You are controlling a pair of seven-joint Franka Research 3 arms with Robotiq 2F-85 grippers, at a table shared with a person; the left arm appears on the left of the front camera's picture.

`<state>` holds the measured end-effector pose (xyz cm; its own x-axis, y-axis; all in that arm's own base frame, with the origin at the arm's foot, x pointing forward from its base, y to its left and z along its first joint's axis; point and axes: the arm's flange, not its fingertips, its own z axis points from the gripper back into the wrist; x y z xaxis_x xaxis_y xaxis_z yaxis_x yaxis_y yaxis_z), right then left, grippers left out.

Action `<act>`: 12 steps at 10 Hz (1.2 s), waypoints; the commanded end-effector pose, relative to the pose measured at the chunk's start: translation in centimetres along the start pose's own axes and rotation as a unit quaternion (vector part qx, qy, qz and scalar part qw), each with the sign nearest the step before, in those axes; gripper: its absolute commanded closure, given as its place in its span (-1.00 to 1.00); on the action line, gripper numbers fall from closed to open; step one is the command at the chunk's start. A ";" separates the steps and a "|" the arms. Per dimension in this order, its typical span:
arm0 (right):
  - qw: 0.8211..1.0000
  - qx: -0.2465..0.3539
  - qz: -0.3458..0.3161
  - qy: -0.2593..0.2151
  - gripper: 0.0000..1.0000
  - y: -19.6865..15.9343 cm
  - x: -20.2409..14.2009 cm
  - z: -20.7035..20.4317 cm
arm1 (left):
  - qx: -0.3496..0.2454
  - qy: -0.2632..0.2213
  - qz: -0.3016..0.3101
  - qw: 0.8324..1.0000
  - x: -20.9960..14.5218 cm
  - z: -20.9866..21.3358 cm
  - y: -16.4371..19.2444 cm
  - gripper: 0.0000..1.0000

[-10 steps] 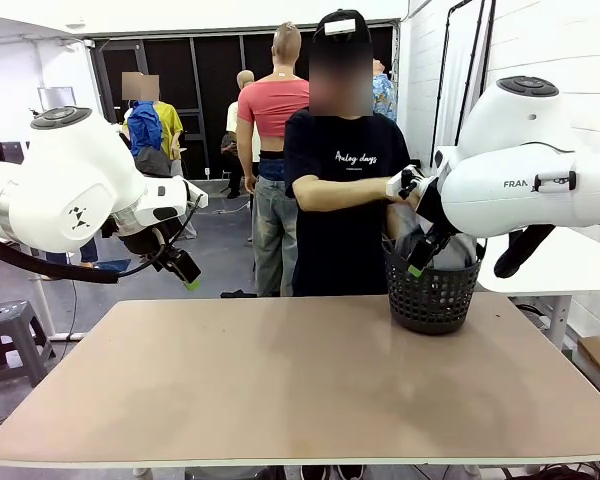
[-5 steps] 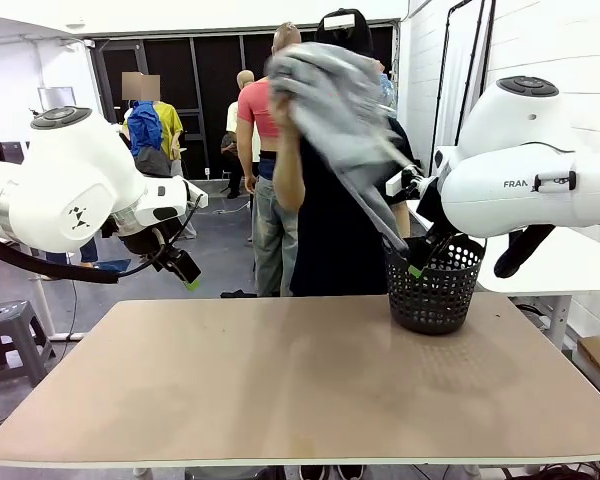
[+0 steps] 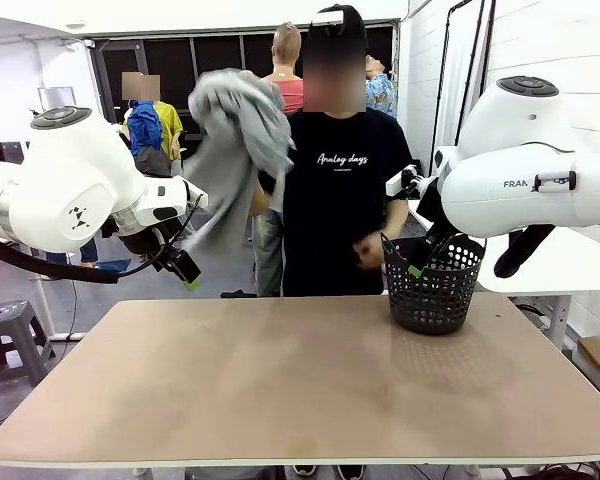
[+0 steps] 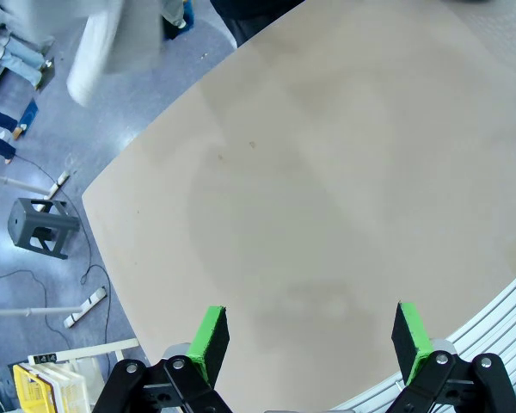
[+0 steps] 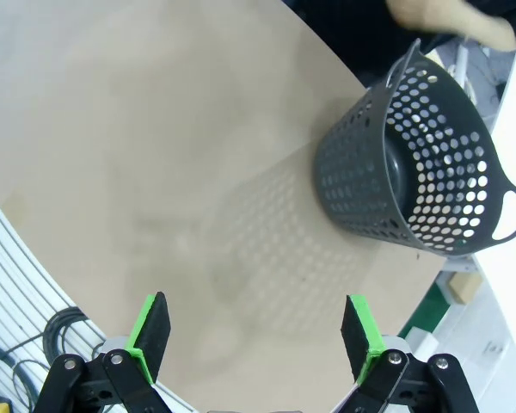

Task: Fold the training pants.
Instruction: Grab both ends of the Training pants handed by a person.

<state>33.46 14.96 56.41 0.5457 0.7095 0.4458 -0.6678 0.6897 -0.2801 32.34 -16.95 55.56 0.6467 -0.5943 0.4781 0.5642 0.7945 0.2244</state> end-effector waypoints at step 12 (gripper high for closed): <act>1.000 -0.001 0.000 -0.002 -1.00 0.0 0.0 0.0 | 0.002 -0.004 -0.001 1.000 -0.1 -0.2 0.0 -1.00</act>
<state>33.46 14.96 56.41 0.5457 0.7095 0.4459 -0.6678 0.6897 -0.2801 32.34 -16.95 55.56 0.6467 -0.5943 0.4781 0.5642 0.7945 0.2244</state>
